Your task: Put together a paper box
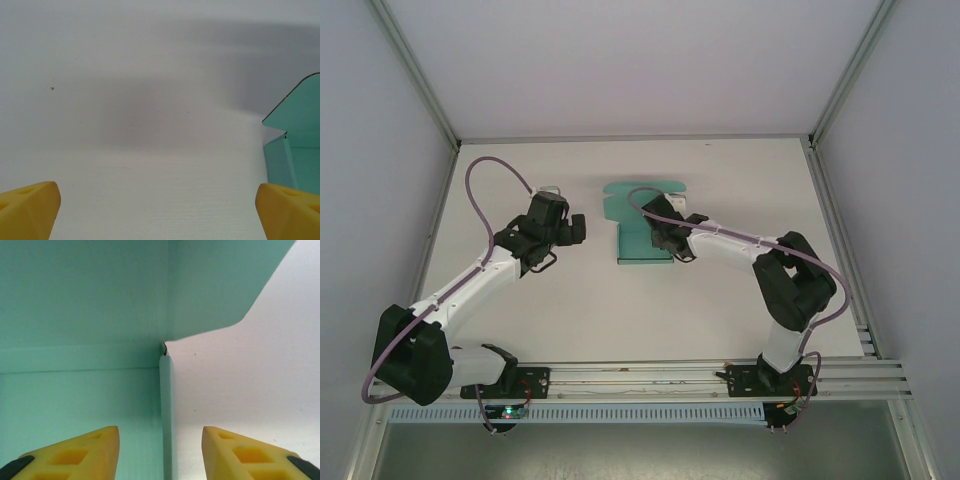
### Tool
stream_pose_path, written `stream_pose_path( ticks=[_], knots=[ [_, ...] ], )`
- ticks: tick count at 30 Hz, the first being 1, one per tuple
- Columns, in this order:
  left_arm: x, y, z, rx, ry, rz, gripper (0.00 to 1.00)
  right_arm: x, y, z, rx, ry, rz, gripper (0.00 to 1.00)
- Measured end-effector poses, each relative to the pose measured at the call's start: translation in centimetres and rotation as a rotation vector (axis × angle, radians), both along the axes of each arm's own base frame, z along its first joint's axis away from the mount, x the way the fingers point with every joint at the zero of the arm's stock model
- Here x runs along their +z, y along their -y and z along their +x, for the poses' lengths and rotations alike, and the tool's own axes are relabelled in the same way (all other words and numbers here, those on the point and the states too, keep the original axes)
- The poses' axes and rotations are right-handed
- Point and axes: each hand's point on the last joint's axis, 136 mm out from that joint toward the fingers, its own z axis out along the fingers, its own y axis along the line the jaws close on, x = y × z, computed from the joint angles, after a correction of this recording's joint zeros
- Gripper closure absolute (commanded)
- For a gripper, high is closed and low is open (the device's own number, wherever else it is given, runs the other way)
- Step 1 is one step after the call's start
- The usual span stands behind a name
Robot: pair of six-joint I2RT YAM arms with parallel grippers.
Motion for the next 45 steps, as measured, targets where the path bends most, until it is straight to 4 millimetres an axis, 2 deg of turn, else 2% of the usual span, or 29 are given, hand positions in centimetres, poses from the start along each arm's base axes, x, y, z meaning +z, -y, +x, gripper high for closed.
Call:
stream_pose_path(
  ticks=[3,6,7,12,15,18,21,26,29,33,35,37,40,42,45],
  knots=[
    [0.2,0.4,0.1,-0.029,0.008,-0.007,0.0,1.2,0.0,0.0,0.025,0.034,0.008,0.34],
    [0.6,1.5,0.6,-0.094,0.023,-0.019,0.0,3.1,0.5,-0.4,0.11,0.08,-0.004,0.05],
    [0.7,2.0,0.8,-0.119,0.024,-0.024,0.0,4.0,0.7,-0.4,0.153,0.098,-0.002,0.02],
    [1.6,3.7,3.3,-0.263,0.038,-0.101,0.0,9.6,2.2,2.2,0.389,0.23,0.053,0.02],
    [1.9,5.1,5.0,-0.419,0.046,-0.125,0.0,11.1,2.2,3.9,0.595,0.267,0.033,0.02],
    [1.9,7.4,6.4,-0.615,0.053,-0.112,0.0,11.4,1.1,5.6,0.813,0.262,-0.002,0.02],
    [2.0,8.9,8.1,-0.755,0.056,-0.061,0.0,10.9,0.1,7.3,0.982,0.226,-0.032,0.06],
    [1.0,9.7,10.1,-0.907,0.017,0.044,0.11,8.6,-0.3,8.2,1.168,0.114,-0.046,0.17],
    [0.3,10.2,9.8,-1.006,-0.019,0.065,0.17,6.9,0.0,7.5,1.231,0.029,-0.046,0.23],
    [-0.6,10.6,9.0,-1.096,-0.056,0.067,0.31,5.5,0.7,6.4,1.273,-0.049,-0.04,0.42],
    [-0.9,10.7,8.9,-1.124,-0.067,0.072,0.4,5.4,0.9,6.0,1.287,-0.068,-0.037,0.43],
    [-1.1,10.8,9.0,-1.144,-0.074,0.073,0.44,5.5,1.1,5.8,1.29,-0.078,-0.035,0.46],
    [-1.4,11.1,8.9,-1.173,-0.078,0.077,0.54,5.8,1.2,5.7,1.292,-0.082,-0.035,0.54],
    [-1.5,11.2,8.9,-1.184,-0.079,0.084,0.63,5.8,1.3,5.7,1.294,-0.086,-0.038,0.65],
    [-1.5,11.4,9.1,-1.193,-0.08,0.101,0.69,5.5,1.5,5.7,1.297,-0.103,-0.036,0.69]
  ],
)
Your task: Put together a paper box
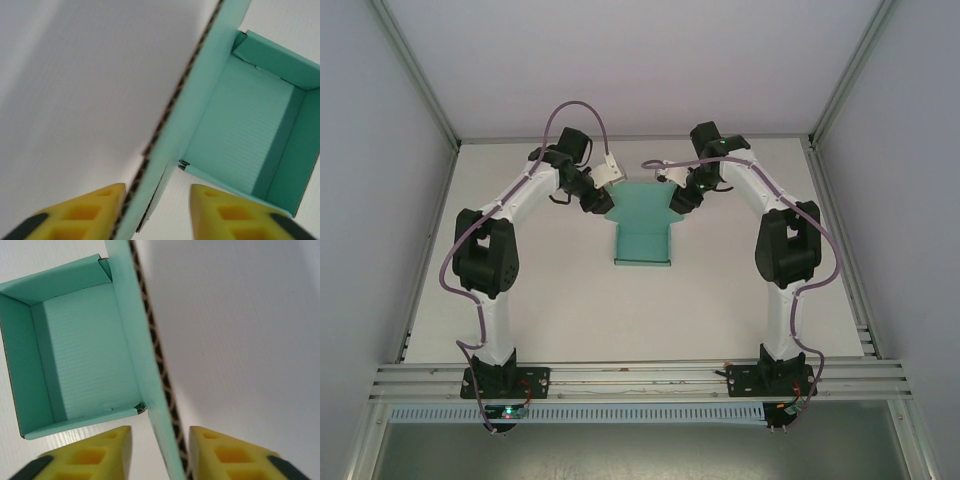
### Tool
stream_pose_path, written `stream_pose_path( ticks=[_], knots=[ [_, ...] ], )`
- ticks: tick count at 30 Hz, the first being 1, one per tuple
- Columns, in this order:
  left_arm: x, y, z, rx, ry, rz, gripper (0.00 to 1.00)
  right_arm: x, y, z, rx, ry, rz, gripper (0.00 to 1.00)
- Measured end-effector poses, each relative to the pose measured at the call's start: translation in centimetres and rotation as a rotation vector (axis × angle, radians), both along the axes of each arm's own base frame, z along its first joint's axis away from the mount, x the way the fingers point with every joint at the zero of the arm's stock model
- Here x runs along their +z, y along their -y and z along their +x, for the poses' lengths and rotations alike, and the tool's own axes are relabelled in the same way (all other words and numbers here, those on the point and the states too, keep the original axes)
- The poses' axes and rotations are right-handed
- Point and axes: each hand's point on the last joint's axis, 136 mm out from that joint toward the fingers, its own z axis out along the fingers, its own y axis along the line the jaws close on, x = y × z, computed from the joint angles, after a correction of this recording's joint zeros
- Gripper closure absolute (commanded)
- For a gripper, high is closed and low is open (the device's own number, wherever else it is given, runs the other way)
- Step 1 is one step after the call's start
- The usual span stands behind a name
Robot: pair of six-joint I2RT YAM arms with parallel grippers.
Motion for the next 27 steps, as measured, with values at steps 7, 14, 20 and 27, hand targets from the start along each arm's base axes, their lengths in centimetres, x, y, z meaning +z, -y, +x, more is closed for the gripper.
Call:
stream_pose_path(
  ticks=[7,14,20,27],
  knots=[
    [-0.5,0.3,0.4,-0.005,0.0,0.012,1.0,-1.3,0.4,-0.5,0.006,-0.05,-0.03,0.86],
    [-0.6,0.5,0.5,0.018,-0.002,0.01,1.0,-1.4,0.6,-0.6,-0.01,-0.06,-0.04,0.97],
    [0.0,0.4,0.6,0.145,-0.006,0.007,1.0,-0.6,0.3,0.8,-0.141,-0.031,-0.059,1.0],
    [2.1,0.4,2.1,0.404,0.04,0.011,1.0,1.9,-0.4,3.6,-0.534,0.018,-0.035,1.0]
  ],
)
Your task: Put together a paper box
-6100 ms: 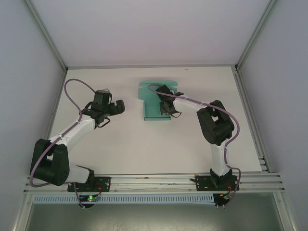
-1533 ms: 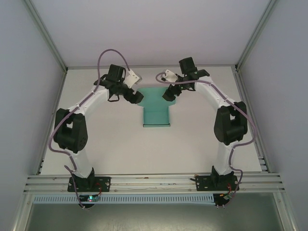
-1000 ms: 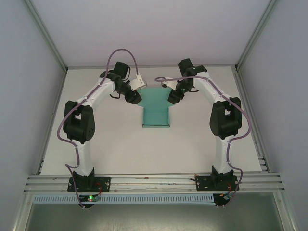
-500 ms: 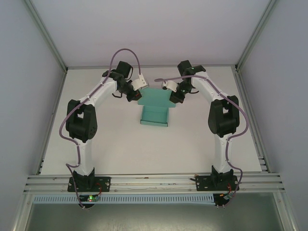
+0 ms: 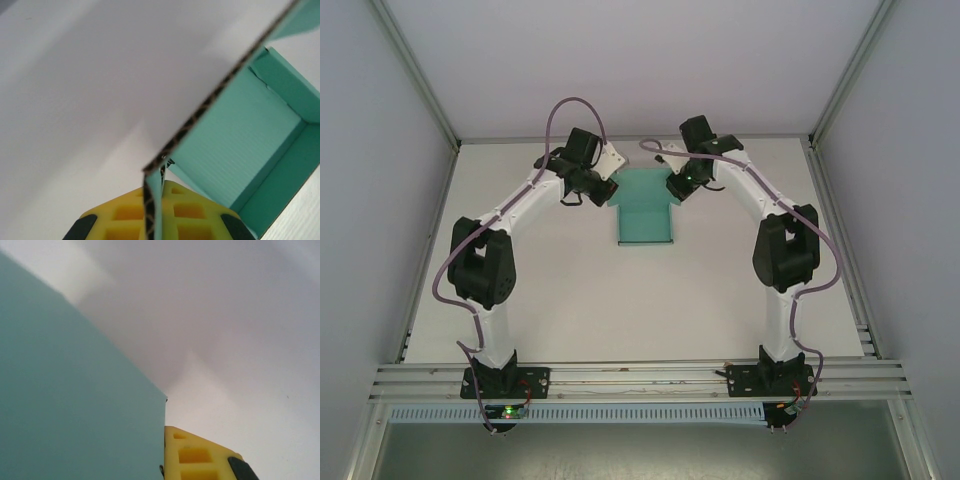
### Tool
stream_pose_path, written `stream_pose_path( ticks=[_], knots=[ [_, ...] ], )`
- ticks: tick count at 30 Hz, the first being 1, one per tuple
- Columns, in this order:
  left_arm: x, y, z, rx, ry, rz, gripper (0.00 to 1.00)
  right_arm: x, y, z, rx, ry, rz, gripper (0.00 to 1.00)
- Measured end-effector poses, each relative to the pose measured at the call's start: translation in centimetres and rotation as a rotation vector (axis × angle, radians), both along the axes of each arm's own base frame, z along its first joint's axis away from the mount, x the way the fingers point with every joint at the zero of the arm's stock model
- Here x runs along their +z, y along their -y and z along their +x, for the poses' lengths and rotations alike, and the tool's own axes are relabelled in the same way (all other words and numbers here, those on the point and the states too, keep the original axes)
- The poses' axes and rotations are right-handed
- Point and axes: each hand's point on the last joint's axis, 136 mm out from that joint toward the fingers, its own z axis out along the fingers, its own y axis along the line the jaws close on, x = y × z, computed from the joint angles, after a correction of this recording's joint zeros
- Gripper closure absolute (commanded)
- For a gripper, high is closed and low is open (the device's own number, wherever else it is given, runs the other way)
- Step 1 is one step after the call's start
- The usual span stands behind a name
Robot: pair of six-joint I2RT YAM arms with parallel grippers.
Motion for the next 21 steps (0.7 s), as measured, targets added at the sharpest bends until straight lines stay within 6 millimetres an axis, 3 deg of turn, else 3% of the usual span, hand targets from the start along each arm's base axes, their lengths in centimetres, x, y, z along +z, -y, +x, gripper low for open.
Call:
stream_pose_path(
  ticks=[10,21],
  knots=[
    [0.6,-0.3,1.6,0.58,-0.069,-0.149,1.0,-0.5,-2.1,1.6,-0.527,0.026,0.204,0.99],
    [-0.7,0.2,1.9,0.738,-0.087,-0.225,1.0,-2.3,-3.3,2.2,-0.798,0.037,0.383,0.94]
  ],
)
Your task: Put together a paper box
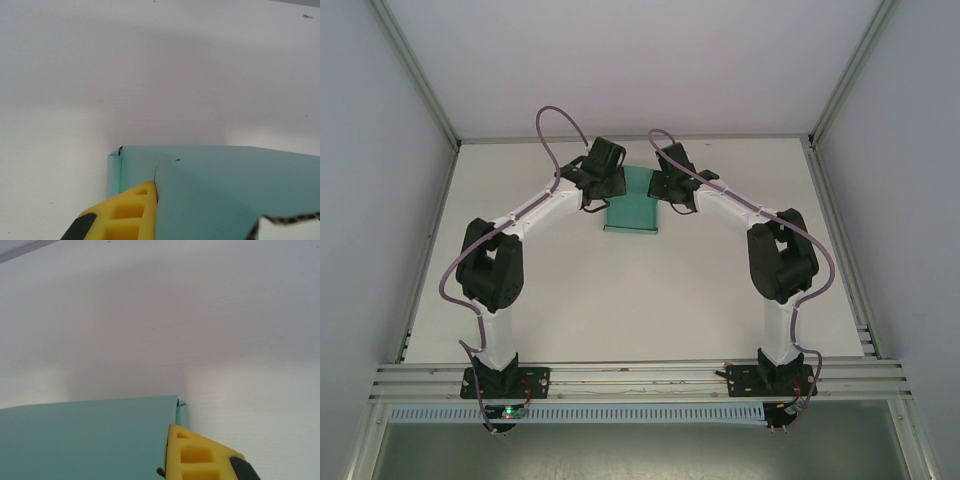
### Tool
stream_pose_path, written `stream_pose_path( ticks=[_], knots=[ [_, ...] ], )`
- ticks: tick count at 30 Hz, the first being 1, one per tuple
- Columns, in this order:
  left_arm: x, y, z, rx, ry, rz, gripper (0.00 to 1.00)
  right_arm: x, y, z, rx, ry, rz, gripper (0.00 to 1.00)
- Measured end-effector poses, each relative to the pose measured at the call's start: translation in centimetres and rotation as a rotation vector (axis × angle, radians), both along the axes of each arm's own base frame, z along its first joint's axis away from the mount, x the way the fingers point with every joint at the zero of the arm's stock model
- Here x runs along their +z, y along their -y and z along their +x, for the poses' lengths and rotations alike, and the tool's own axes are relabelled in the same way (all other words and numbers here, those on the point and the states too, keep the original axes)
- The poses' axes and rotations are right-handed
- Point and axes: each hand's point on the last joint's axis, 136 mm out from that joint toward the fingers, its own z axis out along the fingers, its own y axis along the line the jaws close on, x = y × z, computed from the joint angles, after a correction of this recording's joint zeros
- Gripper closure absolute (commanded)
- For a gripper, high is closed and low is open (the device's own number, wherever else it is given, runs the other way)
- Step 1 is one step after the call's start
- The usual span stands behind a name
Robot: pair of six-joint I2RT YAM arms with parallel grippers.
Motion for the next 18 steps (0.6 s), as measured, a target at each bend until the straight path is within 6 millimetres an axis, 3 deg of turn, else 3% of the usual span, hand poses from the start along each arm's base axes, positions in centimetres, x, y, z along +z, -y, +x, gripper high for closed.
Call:
stream_pose_path(
  ticks=[10,18],
  knots=[
    [-2.3,0.0,-0.3,0.037,0.053,-0.001,1.0,-1.1,-0.2,-1.1,-0.055,0.055,-0.061,0.94],
    [-4.1,1.3,-3.9,-0.009,0.096,-0.002,1.0,-1.7,1.2,-4.8,-0.049,0.189,-0.184,0.95]
  ],
)
